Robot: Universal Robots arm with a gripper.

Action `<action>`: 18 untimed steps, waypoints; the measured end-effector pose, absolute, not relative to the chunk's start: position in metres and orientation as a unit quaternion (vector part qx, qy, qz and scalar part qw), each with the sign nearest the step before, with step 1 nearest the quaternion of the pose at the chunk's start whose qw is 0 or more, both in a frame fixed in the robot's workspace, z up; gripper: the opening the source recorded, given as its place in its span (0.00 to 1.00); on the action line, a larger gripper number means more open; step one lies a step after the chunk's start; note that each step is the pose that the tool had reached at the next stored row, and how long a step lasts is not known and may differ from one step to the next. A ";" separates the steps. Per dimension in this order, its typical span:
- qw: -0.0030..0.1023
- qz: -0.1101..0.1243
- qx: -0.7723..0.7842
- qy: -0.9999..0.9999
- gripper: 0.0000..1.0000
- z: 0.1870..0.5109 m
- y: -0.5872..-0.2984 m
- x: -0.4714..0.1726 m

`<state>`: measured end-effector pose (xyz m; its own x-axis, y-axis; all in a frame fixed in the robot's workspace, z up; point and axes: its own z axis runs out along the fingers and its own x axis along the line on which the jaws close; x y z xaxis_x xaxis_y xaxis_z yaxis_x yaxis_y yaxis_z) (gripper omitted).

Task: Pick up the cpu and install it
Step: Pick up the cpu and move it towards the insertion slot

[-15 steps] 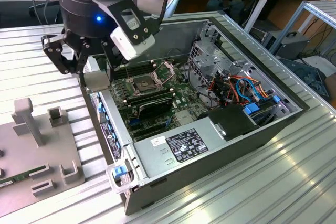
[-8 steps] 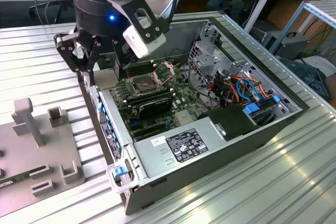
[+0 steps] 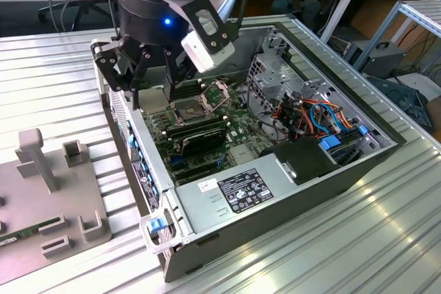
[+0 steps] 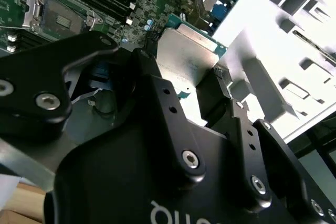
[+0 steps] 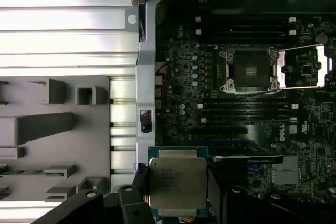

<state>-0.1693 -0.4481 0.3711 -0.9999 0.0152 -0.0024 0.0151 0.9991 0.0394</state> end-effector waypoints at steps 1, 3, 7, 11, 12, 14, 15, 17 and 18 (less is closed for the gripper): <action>0.001 0.020 0.008 1.000 0.55 0.371 -0.448 -0.167; 0.001 0.020 0.008 1.000 0.55 0.371 -0.448 -0.161; 0.001 0.020 0.008 1.000 0.55 0.371 -0.448 -0.151; 0.001 0.020 0.008 1.000 0.55 0.371 -0.448 -0.140; 0.001 0.020 0.008 1.000 0.55 0.371 -0.448 -0.138; 0.001 0.020 0.008 1.000 0.55 0.371 -0.448 -0.130; 0.001 0.020 0.008 1.000 0.55 0.371 -0.448 -0.126; 0.001 0.020 0.008 1.000 0.55 0.371 -0.448 -0.121; 0.001 0.020 0.008 1.000 0.55 0.371 -0.448 -0.119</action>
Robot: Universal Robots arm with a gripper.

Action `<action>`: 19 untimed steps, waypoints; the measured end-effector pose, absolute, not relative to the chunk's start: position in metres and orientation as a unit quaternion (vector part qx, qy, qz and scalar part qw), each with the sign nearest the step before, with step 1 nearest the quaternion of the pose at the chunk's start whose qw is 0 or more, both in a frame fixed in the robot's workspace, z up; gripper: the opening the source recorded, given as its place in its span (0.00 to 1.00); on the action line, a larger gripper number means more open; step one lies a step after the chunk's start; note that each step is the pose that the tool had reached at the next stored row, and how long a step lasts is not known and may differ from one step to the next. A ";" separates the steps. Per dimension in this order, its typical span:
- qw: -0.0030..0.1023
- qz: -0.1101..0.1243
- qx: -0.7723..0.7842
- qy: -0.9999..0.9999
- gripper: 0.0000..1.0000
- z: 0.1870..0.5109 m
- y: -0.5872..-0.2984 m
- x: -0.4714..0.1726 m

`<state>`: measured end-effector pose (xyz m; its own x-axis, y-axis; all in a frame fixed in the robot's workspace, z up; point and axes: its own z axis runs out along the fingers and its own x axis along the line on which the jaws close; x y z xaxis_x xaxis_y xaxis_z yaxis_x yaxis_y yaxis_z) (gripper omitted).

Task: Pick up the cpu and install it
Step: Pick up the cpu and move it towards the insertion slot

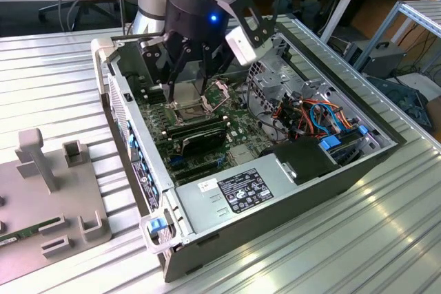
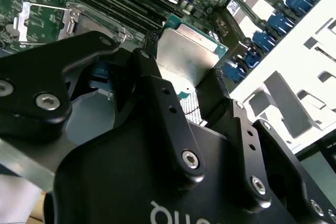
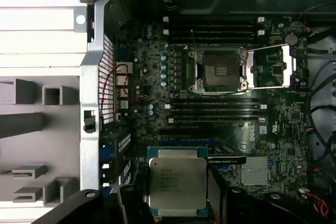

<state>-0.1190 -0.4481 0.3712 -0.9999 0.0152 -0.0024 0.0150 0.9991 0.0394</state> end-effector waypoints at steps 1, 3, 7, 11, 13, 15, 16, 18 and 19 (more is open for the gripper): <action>0.001 0.020 0.008 1.000 0.55 0.371 -0.448 -0.117; 0.001 0.020 0.008 1.000 0.55 0.371 -0.448 -0.113; 0.001 0.020 0.008 1.000 0.55 0.371 -0.448 -0.104; 0.001 0.020 0.008 1.000 0.55 0.371 -0.448 -0.098; 0.001 0.020 0.008 1.000 0.55 0.371 -0.448 -0.097; 0.001 0.020 0.008 1.000 0.55 0.371 -0.448 -0.095; 0.001 0.020 0.008 1.000 0.55 0.371 -0.448 -0.095; 0.001 0.020 0.008 1.000 0.55 0.371 -0.448 -0.095; 0.001 0.020 0.008 1.000 0.55 0.371 -0.448 -0.095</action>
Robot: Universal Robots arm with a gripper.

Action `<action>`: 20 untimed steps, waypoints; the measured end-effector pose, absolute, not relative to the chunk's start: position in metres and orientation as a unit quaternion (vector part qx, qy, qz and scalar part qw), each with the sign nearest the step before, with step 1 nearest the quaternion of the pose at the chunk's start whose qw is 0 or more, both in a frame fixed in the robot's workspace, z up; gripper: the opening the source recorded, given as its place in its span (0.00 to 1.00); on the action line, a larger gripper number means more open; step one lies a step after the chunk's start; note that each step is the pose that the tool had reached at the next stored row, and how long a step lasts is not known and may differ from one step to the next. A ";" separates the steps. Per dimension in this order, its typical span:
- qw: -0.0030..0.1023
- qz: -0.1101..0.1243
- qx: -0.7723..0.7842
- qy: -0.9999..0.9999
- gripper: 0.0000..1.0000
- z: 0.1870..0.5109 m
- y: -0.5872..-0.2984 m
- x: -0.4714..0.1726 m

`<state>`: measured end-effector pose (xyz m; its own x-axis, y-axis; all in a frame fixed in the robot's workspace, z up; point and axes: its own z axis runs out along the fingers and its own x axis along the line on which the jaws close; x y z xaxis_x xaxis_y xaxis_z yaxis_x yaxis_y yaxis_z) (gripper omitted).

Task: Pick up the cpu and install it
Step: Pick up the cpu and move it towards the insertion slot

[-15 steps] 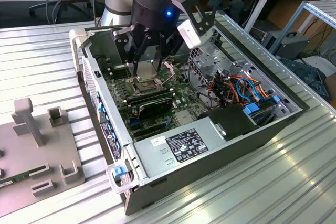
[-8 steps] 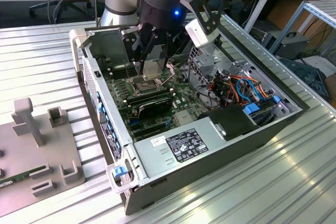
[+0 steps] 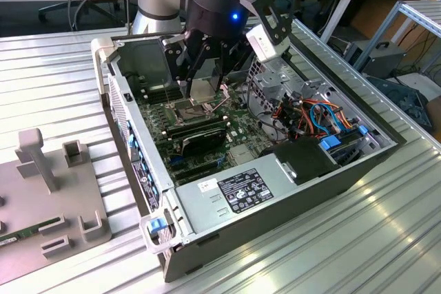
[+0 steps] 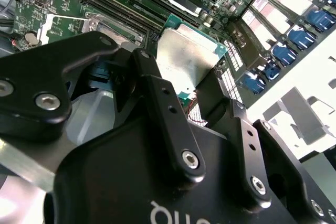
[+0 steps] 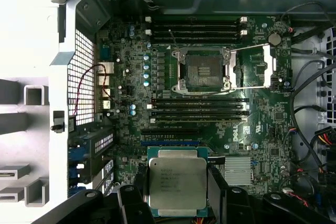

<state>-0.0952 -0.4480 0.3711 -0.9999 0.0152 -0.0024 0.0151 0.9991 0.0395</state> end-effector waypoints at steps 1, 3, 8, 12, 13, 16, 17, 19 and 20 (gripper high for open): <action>0.001 0.020 0.008 1.000 0.55 0.371 -0.448 -0.095; 0.001 0.020 0.008 1.000 0.55 0.371 -0.448 -0.095; 0.001 0.020 0.008 1.000 0.55 0.371 -0.448 -0.091; 0.001 0.020 0.008 1.000 0.55 0.371 -0.448 -0.087; 0.001 0.020 0.008 1.000 0.55 0.371 -0.448 -0.085; 0.001 0.020 0.008 1.000 0.55 0.371 -0.448 -0.081; 0.001 0.020 0.008 1.000 0.55 0.371 -0.448 -0.080; 0.001 0.020 0.008 1.000 0.55 0.371 -0.448 -0.077; 0.001 0.020 0.008 1.000 0.55 0.371 -0.448 -0.076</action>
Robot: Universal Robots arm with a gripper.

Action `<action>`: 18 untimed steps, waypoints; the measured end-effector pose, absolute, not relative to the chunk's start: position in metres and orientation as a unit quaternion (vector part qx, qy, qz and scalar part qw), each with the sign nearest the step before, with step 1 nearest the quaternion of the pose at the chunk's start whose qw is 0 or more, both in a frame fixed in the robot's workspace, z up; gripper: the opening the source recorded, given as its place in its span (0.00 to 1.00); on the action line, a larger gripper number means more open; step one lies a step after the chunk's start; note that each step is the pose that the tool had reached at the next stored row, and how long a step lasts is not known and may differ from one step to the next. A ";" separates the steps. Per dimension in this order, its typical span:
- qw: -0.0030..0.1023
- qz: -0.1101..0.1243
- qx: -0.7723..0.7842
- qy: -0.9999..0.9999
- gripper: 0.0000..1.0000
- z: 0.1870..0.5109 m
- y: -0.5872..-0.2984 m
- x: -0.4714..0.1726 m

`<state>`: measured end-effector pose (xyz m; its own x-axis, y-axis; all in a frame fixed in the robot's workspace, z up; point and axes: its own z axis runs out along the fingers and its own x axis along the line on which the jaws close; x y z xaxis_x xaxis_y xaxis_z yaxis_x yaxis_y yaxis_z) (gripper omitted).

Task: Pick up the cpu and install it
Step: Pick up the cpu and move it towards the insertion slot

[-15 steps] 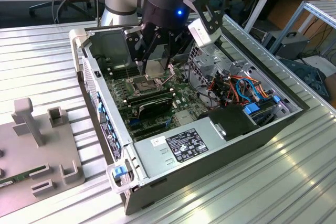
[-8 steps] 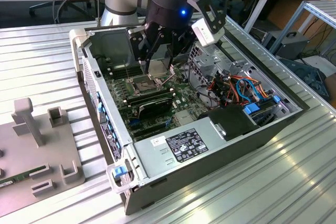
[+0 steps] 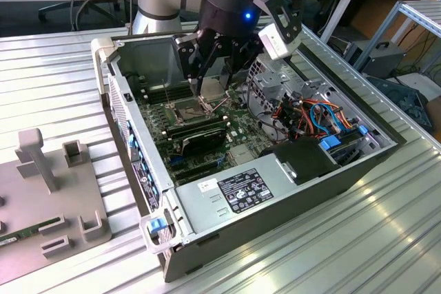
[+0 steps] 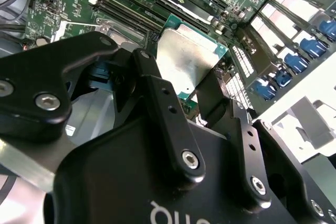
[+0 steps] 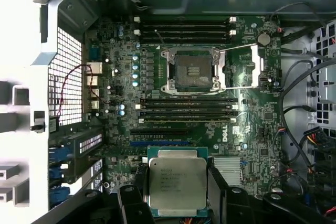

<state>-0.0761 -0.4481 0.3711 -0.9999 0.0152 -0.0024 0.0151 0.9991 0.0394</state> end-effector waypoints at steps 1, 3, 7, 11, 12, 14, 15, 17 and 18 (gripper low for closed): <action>0.001 0.020 0.008 1.000 0.55 0.371 -0.448 -0.075; 0.001 0.020 0.008 1.000 0.55 0.371 -0.448 -0.073; 0.001 0.020 0.008 1.000 0.55 0.371 -0.448 -0.073; 0.001 0.020 0.008 1.000 0.55 0.371 -0.448 -0.073; 0.001 0.020 0.008 1.000 0.55 0.371 -0.447 -0.073; 0.001 0.020 0.008 1.000 0.55 0.371 -0.446 -0.073; 0.001 0.020 0.008 1.000 0.55 0.371 -0.446 -0.073; 0.001 0.020 0.008 1.000 0.55 0.371 -0.444 -0.073; 0.001 0.020 0.008 1.000 0.55 0.371 -0.444 -0.073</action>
<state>-0.0729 -0.4435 0.3709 -0.9999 0.0153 -0.0024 0.0152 0.9991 0.0395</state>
